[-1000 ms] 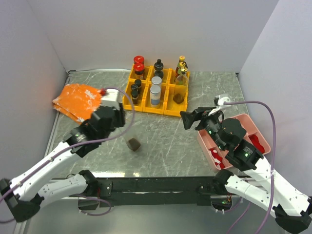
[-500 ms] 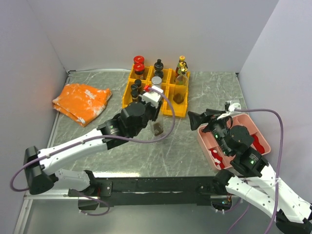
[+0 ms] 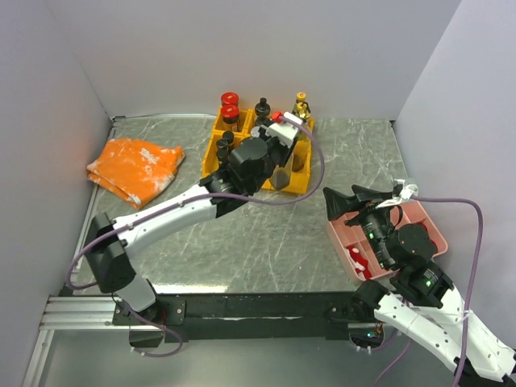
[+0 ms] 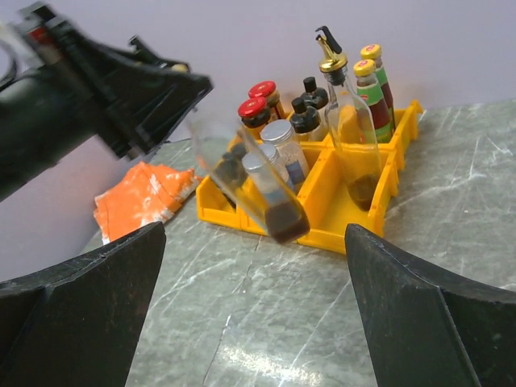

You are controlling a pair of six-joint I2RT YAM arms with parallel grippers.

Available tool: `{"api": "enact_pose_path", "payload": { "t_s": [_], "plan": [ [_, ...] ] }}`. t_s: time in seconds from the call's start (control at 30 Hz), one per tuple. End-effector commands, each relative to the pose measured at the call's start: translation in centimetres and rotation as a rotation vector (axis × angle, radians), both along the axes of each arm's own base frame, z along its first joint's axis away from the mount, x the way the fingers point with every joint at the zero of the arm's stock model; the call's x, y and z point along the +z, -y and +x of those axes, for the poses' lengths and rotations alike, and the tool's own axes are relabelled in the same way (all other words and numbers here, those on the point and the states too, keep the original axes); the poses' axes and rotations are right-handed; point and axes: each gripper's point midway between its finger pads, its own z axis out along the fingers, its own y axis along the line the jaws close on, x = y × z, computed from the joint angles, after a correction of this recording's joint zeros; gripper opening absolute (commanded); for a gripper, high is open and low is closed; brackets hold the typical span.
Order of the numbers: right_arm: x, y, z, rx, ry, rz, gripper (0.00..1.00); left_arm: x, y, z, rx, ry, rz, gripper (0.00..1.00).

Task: Organize the condiment bottles
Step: Place the bottle in the storage box.

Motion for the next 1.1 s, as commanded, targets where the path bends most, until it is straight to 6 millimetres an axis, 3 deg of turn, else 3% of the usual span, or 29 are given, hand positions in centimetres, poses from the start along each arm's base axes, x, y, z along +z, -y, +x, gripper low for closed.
{"api": "enact_pose_path", "payload": {
  "t_s": [0.0, 0.2, 0.43, 0.9, 1.07],
  "plan": [
    [0.7, 0.5, 0.0, -0.021, 0.028, 0.033, 1.0, 7.6, 0.5, 1.3, -0.027, 0.164, -0.172, 0.01],
    [1.0, 0.5, -0.2, -0.017, 0.047, 0.043, 1.0, 6.6, 1.4, 4.0, -0.03, 0.174, -0.192, 0.01],
    [1.0, 0.2, -0.1, -0.005, 0.054, 0.036, 1.0, 4.0, 3.6, 6.8, -0.025, 0.177, -0.157, 0.01],
    [1.1, 0.6, -0.1, -0.019, 0.068, 0.031, 1.0, 4.1, 5.2, 8.1, -0.033, 0.218, -0.195, 0.01],
    [1.0, 0.6, 0.0, -0.021, 0.067, 0.024, 1.0, 1.8, 5.8, 9.7, -0.016, 0.193, -0.163, 0.01]
  ]
}}
